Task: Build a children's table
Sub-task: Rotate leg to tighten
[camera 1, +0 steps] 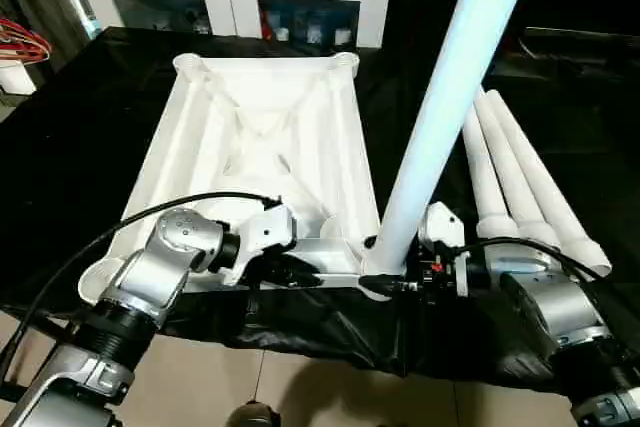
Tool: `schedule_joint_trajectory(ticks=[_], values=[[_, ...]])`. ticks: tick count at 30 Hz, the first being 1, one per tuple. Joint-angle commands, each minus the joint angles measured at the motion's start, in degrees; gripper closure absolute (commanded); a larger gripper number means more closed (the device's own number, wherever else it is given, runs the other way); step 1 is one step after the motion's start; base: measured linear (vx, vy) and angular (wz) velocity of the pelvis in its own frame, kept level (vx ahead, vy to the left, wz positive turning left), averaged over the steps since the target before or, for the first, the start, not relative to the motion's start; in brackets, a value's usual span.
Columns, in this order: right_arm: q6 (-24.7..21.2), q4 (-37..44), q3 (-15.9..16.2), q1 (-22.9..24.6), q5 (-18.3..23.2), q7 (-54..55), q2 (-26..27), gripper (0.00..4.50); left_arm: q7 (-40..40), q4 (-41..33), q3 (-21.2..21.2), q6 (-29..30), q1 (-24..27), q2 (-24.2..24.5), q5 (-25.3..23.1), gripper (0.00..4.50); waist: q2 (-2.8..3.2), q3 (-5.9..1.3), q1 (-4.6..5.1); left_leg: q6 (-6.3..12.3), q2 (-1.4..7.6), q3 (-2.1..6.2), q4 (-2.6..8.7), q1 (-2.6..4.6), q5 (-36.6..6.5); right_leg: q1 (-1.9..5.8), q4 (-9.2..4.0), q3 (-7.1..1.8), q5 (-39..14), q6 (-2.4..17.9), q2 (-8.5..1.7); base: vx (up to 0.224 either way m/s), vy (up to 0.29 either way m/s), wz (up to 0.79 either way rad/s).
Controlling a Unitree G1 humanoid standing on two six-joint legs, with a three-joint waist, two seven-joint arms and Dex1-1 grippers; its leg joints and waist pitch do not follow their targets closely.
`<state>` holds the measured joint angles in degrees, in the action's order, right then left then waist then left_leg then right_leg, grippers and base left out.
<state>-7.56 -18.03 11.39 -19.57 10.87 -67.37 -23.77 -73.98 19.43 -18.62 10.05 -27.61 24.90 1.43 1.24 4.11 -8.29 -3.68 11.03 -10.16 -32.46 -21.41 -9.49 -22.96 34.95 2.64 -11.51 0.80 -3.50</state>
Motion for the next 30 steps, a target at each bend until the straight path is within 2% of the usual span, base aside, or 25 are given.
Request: schedule_joint_trajectory(ticks=[1, 2, 4, 5, 7, 8, 9, 14, 15, 18, 20, 22, 26, 28, 29, 30], values=[[-1.62, -0.44, 0.60, 0.96, -0.11, 2.81, 2.21, 1.73, 4.92, 1.44, -0.18, 0.32, -1.43, -2.28, -1.01, 4.50, -0.25, -3.30, 0.22, 2.99, 2.25, 0.60, 3.31, 0.68, -11.68, 2.63, -4.24, -2.42, -9.27, 12.58, -4.46, 0.000, 0.000, 0.00], [-1.96, -1.91, -0.26, 0.48, -0.30, 5.95, 3.93, 1.73, 7.84, 2.03, 0.46, 0.97, -1.82, -3.75, -1.38, 4.50, -0.33, -3.02, 0.45, 2.00, 2.19, 0.68, 3.59, 0.82, -13.72, 2.48, -4.67, -2.47, -13.41, 11.90, -4.57, 0.000, 0.000, 0.00], [-1.84, -5.65, -2.25, -1.01, -1.25, 13.88, 7.63, 1.74, 12.63, 2.53, 1.47, 2.48, -2.43, -6.39, -1.86, 4.50, -0.43, -2.97, 0.58, 1.14, 2.13, 0.85, 3.80, 0.91, -14.77, 2.53, -5.02, -2.49, -17.81, 10.50, -4.82, 0.000, 0.000, 0.00], [-1.84, -5.65, -2.25, -1.01, -1.25, 13.88, 7.63, 1.74, 12.63, 2.53, 1.47, 2.48, -2.43, -6.39, -1.86, 4.50, -0.51, -2.84, 0.88, 0.66, 2.09, 0.91, 3.96, 0.96, -15.47, 2.34, -5.29, -2.53, -19.87, 9.84, -4.78, 0.000, 0.000, 0.00], [-1.24, -9.38, -4.16, -2.58, -2.46, 22.25, 11.10, 1.74, 16.69, 2.26, 2.00, 3.94, -2.80, -8.60, -2.48, 4.50, -0.69, -2.93, 1.17, 0.37, 2.08, 1.00, 4.02, 0.71, -14.83, 2.51, -5.13, -2.56, -19.59, 9.54, -4.84, 0.000, 0.000, 0.00], [-0.75, -11.20, -5.18, -3.25, -2.82, 26.83, 13.41, 1.74, 19.73, 2.03, 2.44, 5.28, -2.99, -10.29, -2.86, 4.50, -0.37, -2.98, 1.59, -0.11, 2.07, 1.04, 4.10, 0.77, -15.00, 2.33, -5.06, -2.50, -19.27, 9.56, -4.76, 0.000, 0.000, 0.00], [-0.52, -12.39, -5.92, -3.66, -2.99, 30.49, 15.59, 1.75, 22.80, 1.84, 2.68, 6.31, -3.09, -11.88, -3.49, 4.50, -0.49, -3.05, 1.98, -0.17, 2.02, 1.01, 3.96, 0.88, -15.16, 2.32, -5.18, -2.53, -18.61, 9.72, -4.78, 0.000, 0.000, 0.00], [0.45, -17.14, -7.49, -5.74, -4.93, 42.28, 22.03, 1.75, 32.13, -0.23, 2.73, 10.21, -2.19, -17.16, -6.11, 4.50, -0.27, -3.26, 2.28, 0.47, 1.85, 0.86, 3.75, 0.74, -12.85, 2.43, -4.84, -2.54, -13.74, 10.25, -4.46, 0.000, 0.000, 0.00], [1.03, -18.39, -7.82, -6.40, -5.05, 44.23, 23.52, 1.75, 33.66, -1.33, 2.18, 11.20, -1.45, -18.42, -6.62, 4.50, -0.06, -3.32, 2.41, 0.60, 1.97, 0.87, 3.75, 0.70, -12.43, 2.36, -4.72, -2.57, -12.25, 10.66, -4.46, 0.000, 0.000, 0.00], [2.45, -20.14, -7.88, -7.45, -5.97, 46.58, 24.85, 1.75, 35.90, -2.80, 1.64, 12.64, -0.51, -20.21, -7.23, 4.50, -0.27, -3.36, 2.60, 1.12, 1.84, 0.73, 3.65, 0.59, -12.11, 2.55, -4.65, -2.49, -10.13, 11.02, -4.32, 0.000, 0.000, 0.00], [2.98, -20.72, -8.10, -7.80, -6.12, 47.07, 25.23, 1.05, 36.21, -3.38, 1.51, 13.18, -0.21, -20.80, -7.11, 4.50, -0.23, -3.25, 2.65, 1.44, 1.81, 0.74, 3.69, 0.49, -12.51, 2.59, -4.76, -2.49, -10.84, 10.83, -4.36, 0.000, 0.000, 0.00], [3.30, -20.95, -9.15, -8.20, -5.14, 46.36, 25.64, 1.05, 35.58, -4.66, 0.52, 13.74, 0.48, -21.06, -7.21, 4.50, -0.25, -3.17, 2.73, 1.69, 1.79, 0.73, 3.73, 0.44, -12.92, 2.57, -4.93, -2.54, -11.94, 10.35, -4.39, 0.000, 0.000, 0.00], [4.41, -20.59, -9.65, -8.12, -5.81, 46.85, 24.70, 0.61, 36.54, -4.74, 0.87, 14.48, 0.43, -21.15, -7.43, 4.50, 0.09, -3.34, 2.85, 1.32, 1.86, 0.85, 3.84, 0.53, -13.44, 2.54, -4.90, -2.48, -12.10, 10.16, -4.26, 0.000, 0.000, 0.00], [5.10, -19.81, -9.50, -7.73, -6.40, 47.07, 24.04, 0.56, 36.90, -4.78, 1.07, 14.77, 0.44, -21.22, -7.63, 4.50, -0.03, -3.35, 2.93, 1.33, 1.86, 0.80, 3.80, 0.45, -13.21, 2.59, -4.88, -2.51, -11.09, 10.35, -4.26, 0.000, 0.000, 0.00], [4.44, -15.55, -9.81, -5.69, -5.81, 45.97, 22.36, 0.56, 37.34, -4.76, 1.16, 15.01, 0.48, -21.11, -7.76, 4.50, -0.15, -3.53, 2.83, 1.39, 1.87, 0.78, 3.74, 0.52, -12.98, 2.70, -4.84, -2.48, -10.66, 10.42, -4.31, 0.000, 0.000, 0.00], [4.22, -14.66, -9.89, -5.27, -5.61, 45.68, 22.05, 0.56, 37.38, -4.75, 1.16, 15.03, 0.48, -21.08, -7.77, 4.50, -0.17, -3.61, 2.52, 1.76, 1.90, 0.70, 3.58, 0.61, -12.25, 2.73, -4.82, -2.55, -9.66, 10.09, -4.20, 0.000, 0.000, 0.00]])
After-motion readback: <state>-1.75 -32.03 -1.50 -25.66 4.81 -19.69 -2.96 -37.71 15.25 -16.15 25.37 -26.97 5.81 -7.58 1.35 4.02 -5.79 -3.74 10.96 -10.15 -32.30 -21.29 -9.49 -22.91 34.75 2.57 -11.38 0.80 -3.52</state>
